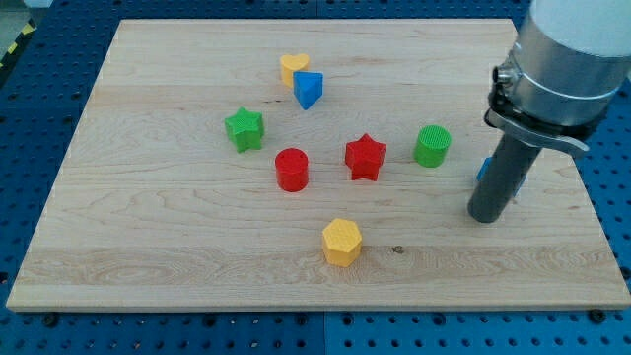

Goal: Slide the blue cube parallel to the blue triangle

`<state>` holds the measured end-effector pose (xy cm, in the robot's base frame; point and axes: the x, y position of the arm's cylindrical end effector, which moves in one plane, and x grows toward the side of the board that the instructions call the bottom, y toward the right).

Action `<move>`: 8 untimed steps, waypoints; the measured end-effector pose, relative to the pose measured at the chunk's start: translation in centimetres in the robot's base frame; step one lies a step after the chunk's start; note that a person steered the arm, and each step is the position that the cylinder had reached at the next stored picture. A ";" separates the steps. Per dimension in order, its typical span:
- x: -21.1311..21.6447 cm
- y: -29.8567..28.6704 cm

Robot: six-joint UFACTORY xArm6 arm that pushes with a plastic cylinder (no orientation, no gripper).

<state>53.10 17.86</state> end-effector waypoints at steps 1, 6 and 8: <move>-0.9 0.2; -4.4 4.5; -8.7 3.3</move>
<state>44.44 21.19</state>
